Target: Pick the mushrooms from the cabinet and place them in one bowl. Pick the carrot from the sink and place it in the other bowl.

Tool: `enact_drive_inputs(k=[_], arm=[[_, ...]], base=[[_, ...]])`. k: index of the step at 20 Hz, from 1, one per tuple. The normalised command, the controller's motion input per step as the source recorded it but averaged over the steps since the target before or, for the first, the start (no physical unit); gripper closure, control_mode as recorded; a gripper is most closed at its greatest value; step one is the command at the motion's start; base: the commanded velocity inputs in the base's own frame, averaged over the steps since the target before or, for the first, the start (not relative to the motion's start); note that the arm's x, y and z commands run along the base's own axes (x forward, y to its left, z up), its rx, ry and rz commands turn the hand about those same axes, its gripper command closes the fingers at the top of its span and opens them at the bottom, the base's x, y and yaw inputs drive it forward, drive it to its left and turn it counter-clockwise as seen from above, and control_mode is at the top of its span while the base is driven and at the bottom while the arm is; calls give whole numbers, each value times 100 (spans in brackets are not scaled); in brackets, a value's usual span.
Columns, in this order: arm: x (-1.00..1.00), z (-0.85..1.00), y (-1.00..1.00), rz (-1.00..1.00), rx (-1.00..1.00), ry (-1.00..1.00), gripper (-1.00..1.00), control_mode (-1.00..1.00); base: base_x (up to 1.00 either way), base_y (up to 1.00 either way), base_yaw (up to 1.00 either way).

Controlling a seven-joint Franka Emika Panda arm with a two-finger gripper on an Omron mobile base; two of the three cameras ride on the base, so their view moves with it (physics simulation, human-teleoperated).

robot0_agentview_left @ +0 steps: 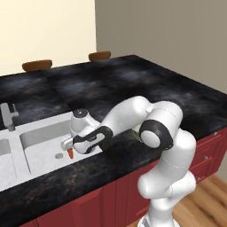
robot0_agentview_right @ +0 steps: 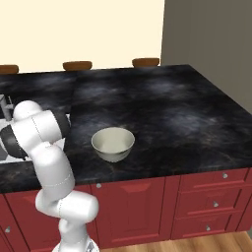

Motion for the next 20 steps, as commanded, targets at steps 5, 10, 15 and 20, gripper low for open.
enact_drive_inputs(k=[5,10,15,20], arm=[[10,-11,0,0,0,-8,-100,-100],[12,-21,0,0,0,-17,-100,-100],[0,-7,0,1,0,-4,-100,-100],[18,-7,8,-1,0,0,-100,-100]], base=[[0,0,0],[0,0,0],[0,0,0],[0,0,0]])
